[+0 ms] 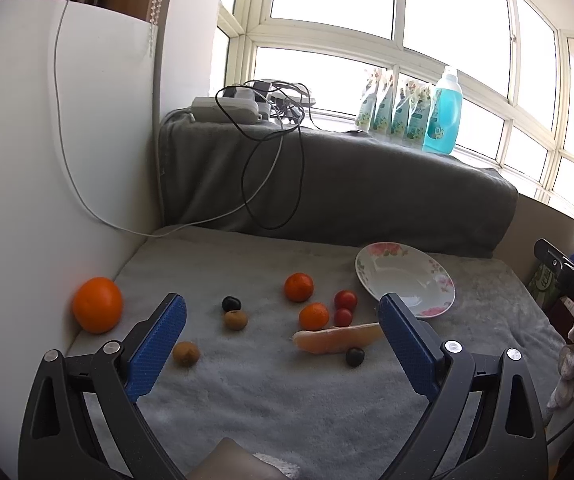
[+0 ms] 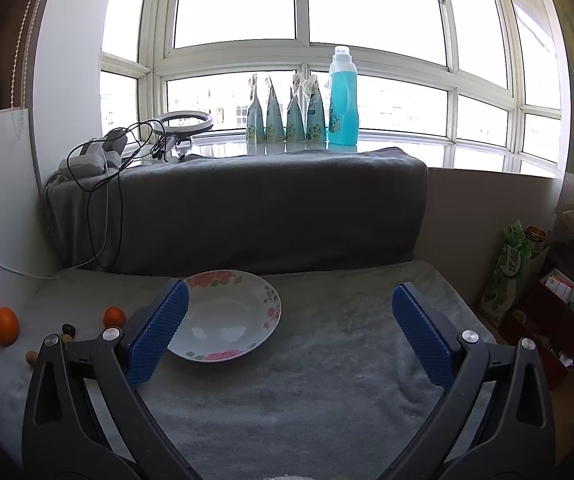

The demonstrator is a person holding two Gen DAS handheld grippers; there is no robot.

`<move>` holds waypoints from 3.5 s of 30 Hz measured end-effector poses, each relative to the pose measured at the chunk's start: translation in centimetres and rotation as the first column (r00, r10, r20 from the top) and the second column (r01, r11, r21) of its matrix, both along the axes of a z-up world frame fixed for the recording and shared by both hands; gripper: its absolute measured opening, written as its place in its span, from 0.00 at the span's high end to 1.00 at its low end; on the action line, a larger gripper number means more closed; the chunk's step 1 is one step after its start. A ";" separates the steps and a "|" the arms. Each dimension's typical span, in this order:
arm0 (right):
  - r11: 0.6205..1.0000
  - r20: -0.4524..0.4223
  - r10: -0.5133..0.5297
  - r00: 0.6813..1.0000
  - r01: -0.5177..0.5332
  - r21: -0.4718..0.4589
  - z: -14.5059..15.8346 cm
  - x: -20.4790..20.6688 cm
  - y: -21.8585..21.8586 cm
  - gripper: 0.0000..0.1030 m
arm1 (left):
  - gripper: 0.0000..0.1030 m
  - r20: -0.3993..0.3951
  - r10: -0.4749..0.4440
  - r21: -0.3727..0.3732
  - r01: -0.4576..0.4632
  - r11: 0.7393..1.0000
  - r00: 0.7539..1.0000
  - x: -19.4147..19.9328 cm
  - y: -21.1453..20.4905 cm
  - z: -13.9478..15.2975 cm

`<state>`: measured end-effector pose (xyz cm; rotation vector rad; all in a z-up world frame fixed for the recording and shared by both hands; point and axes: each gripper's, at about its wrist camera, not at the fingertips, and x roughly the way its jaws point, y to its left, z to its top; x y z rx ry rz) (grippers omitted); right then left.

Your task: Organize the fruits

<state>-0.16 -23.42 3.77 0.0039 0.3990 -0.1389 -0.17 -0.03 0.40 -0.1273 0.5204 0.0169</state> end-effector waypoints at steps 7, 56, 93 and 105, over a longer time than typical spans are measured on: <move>1.000 -0.001 0.000 1.000 0.000 0.000 0.0 0.0 0.1 0.00 | 0.06 0.000 0.001 0.001 -0.001 1.000 1.000 0.0 0.0 -0.1; 0.996 -0.064 0.073 0.995 -0.069 0.057 -2.3 1.0 0.4 0.00 | 0.06 -0.047 -0.005 -0.031 0.004 1.000 0.999 0.6 0.5 -1.7; 0.755 -0.332 0.549 0.767 -0.285 0.590 -12.8 9.3 5.5 0.37 | 0.30 -0.227 -0.180 -0.408 0.074 0.910 0.957 5.8 2.1 -8.9; 0.698 -0.330 0.577 0.747 -0.241 0.675 -14.3 11.4 6.3 0.49 | 0.43 -0.243 -0.191 -0.457 0.062 0.887 0.951 7.9 2.6 -10.2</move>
